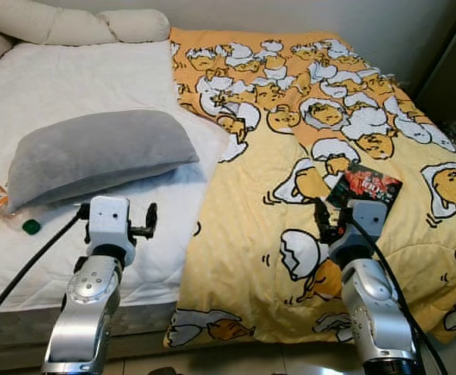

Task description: Clean up the room

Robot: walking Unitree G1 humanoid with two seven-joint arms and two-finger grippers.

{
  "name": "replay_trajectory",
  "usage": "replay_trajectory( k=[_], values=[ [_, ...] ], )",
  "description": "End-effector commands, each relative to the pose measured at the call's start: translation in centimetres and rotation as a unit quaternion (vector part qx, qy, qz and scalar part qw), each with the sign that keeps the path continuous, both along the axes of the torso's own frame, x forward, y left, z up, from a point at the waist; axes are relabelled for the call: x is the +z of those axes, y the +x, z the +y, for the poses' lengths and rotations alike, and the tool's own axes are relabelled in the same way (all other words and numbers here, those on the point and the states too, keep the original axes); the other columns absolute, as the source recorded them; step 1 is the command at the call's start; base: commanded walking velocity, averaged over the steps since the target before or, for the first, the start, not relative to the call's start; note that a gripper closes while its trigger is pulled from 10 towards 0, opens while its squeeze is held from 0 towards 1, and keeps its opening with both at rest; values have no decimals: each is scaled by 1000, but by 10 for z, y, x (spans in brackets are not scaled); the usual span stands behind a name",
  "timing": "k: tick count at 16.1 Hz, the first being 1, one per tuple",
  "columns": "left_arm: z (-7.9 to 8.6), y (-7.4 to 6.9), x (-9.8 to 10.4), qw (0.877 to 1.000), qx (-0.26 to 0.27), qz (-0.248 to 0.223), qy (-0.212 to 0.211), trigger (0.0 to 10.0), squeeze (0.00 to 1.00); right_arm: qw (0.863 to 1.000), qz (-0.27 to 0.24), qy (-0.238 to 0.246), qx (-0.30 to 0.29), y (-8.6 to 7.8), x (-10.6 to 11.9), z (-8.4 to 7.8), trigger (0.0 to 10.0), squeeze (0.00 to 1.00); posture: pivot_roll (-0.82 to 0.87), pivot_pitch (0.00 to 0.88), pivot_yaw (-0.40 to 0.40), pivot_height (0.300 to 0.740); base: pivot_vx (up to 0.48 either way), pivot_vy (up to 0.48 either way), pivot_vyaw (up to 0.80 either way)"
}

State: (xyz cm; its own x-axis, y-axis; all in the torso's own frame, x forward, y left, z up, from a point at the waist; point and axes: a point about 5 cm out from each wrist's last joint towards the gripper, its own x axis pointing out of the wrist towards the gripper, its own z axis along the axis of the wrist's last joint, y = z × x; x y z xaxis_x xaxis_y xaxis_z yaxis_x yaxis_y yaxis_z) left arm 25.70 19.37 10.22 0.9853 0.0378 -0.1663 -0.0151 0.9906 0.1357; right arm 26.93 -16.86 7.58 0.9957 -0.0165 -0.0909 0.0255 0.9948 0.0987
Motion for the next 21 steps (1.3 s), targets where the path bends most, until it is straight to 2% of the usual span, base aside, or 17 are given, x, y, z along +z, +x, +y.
replay_trajectory(
  k=[1,3,4,6,8,10,11,15,21],
  values=[
    [-1,2,1,1000,-5,-4,-2,10000,0,1000,-15,0,-9,4,4,-1,10000,545,0,0,-39,740,0,240,0],
    [-1,3,2,1000,-5,-5,-3,10000,0,1000,-9,-5,-11,4,4,-2,10000,565,-2,0,-37,740,0,304,0],
    [-3,4,2,1000,-10,-6,-4,10000,0,1000,-5,-15,-12,5,5,-4,10000,651,-4,0,-38,740,0,326,0],
    [-4,5,2,1000,-11,-6,-4,10000,0,1000,3,-2,2,6,5,-1,10000,1000,-8,0,-41,740,0,324,0],
    [-5,7,2,1000,-13,-7,-6,10000,0,1000,-8,14,19,7,8,2,10000,1000,-7,0,-45,740,0,326,0],
    [-5,9,4,1000,-14,-10,-6,10000,0,999,-26,-12,28,9,11,5,10000,1000,-6,0,-46,740,0,326,0],
    [-5,9,4,1000,-14,-11,-6,10000,0,999,-34,-1,23,10,13,6,10000,1000,-5,0,-45,740,0,322,0],
    [-5,13,6,1000,-17,-16,-3,10000,0,999,-31,-13,11,14,15,5,10000,1000,-3,0,-44,740,0,322,0],
    [-6,14,7,1000,-22,-18,-1,10000,0,999,-14,25,32,15,11,7,10000,1000,-3,0,-43,740,0,311,0]
  ],
)
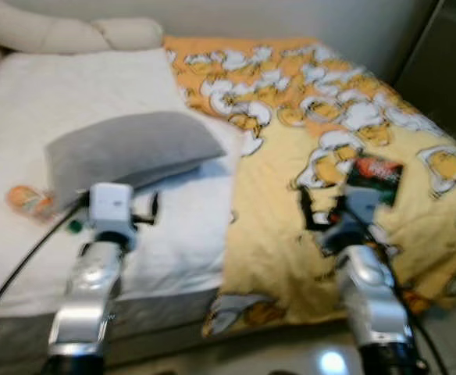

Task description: Clean up the room

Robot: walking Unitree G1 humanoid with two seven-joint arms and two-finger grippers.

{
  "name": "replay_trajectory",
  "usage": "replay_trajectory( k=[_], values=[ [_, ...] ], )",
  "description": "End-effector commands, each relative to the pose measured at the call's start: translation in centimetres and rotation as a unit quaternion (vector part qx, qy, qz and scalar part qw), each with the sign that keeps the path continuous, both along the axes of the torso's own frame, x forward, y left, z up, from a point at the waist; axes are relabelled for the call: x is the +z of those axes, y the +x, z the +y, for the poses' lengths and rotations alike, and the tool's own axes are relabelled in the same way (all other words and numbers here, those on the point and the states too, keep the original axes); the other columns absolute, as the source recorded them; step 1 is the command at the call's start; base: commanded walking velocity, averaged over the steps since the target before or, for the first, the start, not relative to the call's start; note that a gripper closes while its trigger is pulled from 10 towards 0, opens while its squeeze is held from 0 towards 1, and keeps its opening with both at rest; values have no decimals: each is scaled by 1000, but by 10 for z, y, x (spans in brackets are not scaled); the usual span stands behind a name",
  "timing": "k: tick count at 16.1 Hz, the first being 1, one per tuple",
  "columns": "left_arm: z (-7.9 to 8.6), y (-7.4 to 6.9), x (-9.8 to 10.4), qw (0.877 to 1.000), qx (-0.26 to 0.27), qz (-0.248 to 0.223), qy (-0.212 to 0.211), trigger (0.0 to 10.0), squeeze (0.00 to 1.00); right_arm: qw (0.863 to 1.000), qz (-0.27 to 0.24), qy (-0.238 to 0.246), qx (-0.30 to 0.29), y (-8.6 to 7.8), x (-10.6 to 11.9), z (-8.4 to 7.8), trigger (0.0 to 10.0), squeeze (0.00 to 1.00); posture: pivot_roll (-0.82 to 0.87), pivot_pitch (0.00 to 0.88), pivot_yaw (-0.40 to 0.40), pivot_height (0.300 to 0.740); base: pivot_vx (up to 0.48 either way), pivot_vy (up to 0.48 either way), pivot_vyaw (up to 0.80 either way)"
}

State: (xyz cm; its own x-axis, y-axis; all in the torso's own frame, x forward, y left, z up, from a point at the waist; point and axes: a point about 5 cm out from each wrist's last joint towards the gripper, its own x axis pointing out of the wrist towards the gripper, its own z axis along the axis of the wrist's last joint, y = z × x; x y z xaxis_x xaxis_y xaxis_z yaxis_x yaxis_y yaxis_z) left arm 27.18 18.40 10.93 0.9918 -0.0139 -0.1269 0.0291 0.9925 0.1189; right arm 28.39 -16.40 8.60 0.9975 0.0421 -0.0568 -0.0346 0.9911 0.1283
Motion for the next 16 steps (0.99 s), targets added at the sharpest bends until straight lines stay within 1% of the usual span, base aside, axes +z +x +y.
replay_trajectory(
  k=[1,4,8,10,12,16],
  values=[
    [4,0,0,1000,3,2,7,10000,0,1000,4,7,4,1,0,3,10000,1000,-3,0,-43,740,0,315,0],
    [3,1,-1,1000,0,1,6,10000,0,1000,10,0,26,2,-1,8,10000,1000,-6,0,-43,740,0,311,0],
    [3,0,-1,1000,0,3,5,10000,0,999,18,-5,28,2,-4,9,10000,1000,-5,0,-42,740,0,313,0],
    [3,0,-2,1000,0,4,6,10000,0,999,4,-45,25,3,-2,8,10000,1000,-5,0,-42,740,0,315,0],
    [3,0,-2,1000,-1,5,6,10000,0,999,-3,-22,33,2,-1,10,10000,1000,-4,0,-42,740,0,311,0],
    [4,0,-2,1000,-1,6,7,10000,0,999,1,-25,20,3,0,10,10000,1000,-5,0,-40,740,0,311,0]
  ],
)
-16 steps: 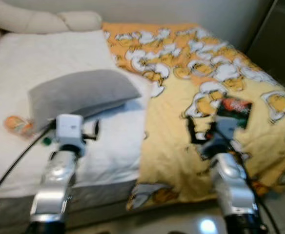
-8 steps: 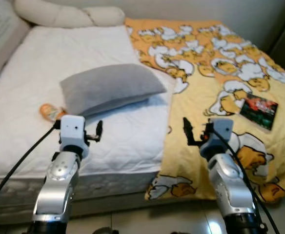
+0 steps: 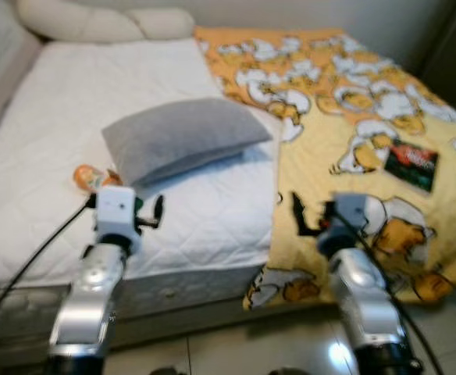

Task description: Clean up the room

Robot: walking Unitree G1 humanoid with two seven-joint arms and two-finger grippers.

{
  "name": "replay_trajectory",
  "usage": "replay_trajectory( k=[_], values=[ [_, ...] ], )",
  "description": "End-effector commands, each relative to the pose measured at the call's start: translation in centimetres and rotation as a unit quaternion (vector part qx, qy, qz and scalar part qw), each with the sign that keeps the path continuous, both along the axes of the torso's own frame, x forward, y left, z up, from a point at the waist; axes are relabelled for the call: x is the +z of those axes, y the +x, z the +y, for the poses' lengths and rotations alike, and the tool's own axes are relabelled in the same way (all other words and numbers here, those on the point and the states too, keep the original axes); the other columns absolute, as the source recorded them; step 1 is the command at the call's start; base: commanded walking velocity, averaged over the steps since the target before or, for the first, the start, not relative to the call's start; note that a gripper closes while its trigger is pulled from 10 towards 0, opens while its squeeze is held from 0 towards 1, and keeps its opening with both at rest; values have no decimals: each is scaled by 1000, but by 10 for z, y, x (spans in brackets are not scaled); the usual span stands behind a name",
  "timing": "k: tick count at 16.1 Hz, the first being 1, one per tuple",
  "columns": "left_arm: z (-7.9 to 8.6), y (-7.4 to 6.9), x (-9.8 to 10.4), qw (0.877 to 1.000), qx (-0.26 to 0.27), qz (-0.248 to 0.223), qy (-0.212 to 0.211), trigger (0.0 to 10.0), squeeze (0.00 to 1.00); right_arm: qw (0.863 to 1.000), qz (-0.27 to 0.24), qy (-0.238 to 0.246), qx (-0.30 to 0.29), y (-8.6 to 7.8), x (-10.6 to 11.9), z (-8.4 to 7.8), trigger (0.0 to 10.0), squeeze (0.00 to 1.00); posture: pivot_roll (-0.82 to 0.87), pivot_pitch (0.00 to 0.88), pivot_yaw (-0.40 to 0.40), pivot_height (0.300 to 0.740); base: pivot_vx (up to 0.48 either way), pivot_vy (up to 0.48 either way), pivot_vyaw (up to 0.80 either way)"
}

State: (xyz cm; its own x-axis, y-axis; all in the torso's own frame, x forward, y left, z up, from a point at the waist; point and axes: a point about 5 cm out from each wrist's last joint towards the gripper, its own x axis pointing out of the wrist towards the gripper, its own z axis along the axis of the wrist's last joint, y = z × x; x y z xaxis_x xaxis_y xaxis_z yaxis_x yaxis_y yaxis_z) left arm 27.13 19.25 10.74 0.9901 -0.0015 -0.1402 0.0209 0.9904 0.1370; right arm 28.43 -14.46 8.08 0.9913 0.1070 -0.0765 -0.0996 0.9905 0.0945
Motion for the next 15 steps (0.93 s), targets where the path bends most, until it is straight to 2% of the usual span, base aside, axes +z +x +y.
replay_trajectory(
  k=[1,5,8,15],
  values=[
    [-5,1,0,1000,-7,-1,-2,10000,0,1000,-1,0,-12,2,4,-8,10000,1000,-4,0,-40,740,0,311,0],
    [-5,2,1,1000,-6,-1,-4,10000,0,1000,-4,16,-2,3,8,-6,10000,1000,-7,0,-39,740,0,312,0],
    [-5,3,1,1000,-3,-6,-12,10000,0,1000,-5,-1,18,4,10,-3,10000,1000,-10,0,-37,740,0,91,0],
    [-6,5,4,1000,-7,-12,-11,10000,0,998,11,-17,64,4,8,5,10000,1000,-12,0,-35,740,0,0,800]
  ],
)
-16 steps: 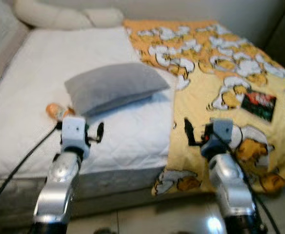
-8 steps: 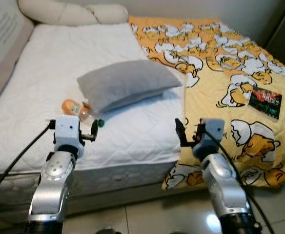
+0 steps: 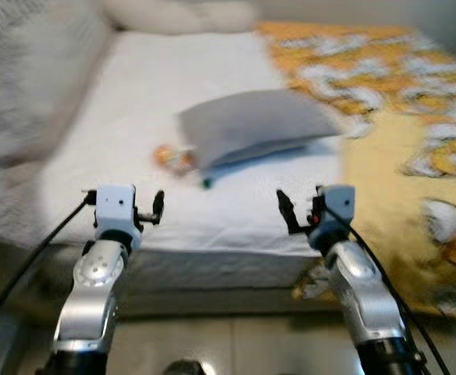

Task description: Clean up the room

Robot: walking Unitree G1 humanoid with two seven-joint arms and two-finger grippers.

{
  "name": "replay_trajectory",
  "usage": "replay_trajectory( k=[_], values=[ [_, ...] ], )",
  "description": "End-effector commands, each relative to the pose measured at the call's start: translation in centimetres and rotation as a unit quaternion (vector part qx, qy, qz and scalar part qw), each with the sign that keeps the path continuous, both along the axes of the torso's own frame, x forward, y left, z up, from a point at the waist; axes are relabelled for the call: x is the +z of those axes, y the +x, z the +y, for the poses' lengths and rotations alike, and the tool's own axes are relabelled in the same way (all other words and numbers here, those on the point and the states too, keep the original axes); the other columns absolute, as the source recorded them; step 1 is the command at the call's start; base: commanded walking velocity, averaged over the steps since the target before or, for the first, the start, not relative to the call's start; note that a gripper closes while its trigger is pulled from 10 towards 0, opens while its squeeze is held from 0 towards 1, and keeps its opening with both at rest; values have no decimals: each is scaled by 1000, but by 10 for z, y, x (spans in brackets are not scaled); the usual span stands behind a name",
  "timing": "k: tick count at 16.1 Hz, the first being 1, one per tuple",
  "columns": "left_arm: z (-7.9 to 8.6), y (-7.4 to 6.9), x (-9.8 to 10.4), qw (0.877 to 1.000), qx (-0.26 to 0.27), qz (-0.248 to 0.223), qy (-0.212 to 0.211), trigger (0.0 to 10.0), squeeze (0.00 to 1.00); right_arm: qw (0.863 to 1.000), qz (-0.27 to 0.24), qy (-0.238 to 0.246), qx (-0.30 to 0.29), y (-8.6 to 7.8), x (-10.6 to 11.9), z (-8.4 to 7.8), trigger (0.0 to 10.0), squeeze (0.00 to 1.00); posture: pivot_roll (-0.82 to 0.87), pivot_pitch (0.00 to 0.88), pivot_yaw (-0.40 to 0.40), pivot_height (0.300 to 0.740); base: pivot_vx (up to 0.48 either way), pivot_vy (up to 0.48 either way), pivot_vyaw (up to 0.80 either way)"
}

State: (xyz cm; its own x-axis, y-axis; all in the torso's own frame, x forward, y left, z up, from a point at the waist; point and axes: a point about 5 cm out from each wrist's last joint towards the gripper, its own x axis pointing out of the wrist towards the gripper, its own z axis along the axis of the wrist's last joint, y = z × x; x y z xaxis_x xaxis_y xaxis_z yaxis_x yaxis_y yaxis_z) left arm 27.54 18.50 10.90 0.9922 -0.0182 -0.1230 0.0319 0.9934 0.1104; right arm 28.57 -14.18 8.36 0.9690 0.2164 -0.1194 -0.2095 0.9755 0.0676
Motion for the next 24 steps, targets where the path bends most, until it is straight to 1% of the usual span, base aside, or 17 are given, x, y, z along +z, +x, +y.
replay_trajectory(
  k=[1,3,6,8,11,13,14,18,19,22,24],
  values=[
    [1,1,2,1000,0,-4,2,10000,0,1000,-6,-1,9,3,5,3,10000,1000,-11,0,-36,740,0,0,800],
    [1,2,2,1000,0,-4,1,10000,0,1000,-5,-2,10,3,5,3,10000,1000,-12,0,-35,740,0,0,800],
    [2,3,2,1000,2,-3,0,10000,0,1000,0,-13,13,6,6,4,10000,1000,-11,0,-34,740,270,0,800],
    [3,3,2,1000,3,0,0,10000,0,1000,-3,-18,-6,9,8,1,10000,1000,-12,0,-32,740,298,0,0],
    [3,3,0,1000,5,4,-3,10000,0,1000,3,-11,-17,9,6,-2,10000,1000,-12,0,-31,740,323,0,0],
    [3,3,0,1000,5,5,-3,10000,0,1000,5,-19,-23,9,6,-4,10000,1000,-12,0,-31,740,341,0,0],
    [2,3,-1,1000,5,6,-3,10000,0,999,7,-27,-27,10,5,-5,10000,0,-12,0,-31,740,345,0,0],
    [2,3,-1,1000,4,8,-3,10000,0,999,11,-21,-23,11,3,-5,10000,0,-16,0,-30,740,346,0,0],
    [2,3,-1,1000,4,8,-3,10000,0,999,7,-29,-18,11,4,-4,10000,0,-14,0,-32,740,349,0,0],
    [1,2,-1,1000,4,8,-2,10000,0,999,8,-29,-13,9,2,-2,10000,0,-13,0,-33,740,347,0,0],
    [0,2,-2,1000,1,8,-2,10000,0,1000,9,-24,1,8,2,1,10000,0,-14,0,-33,740,349,0,0]
  ],
)
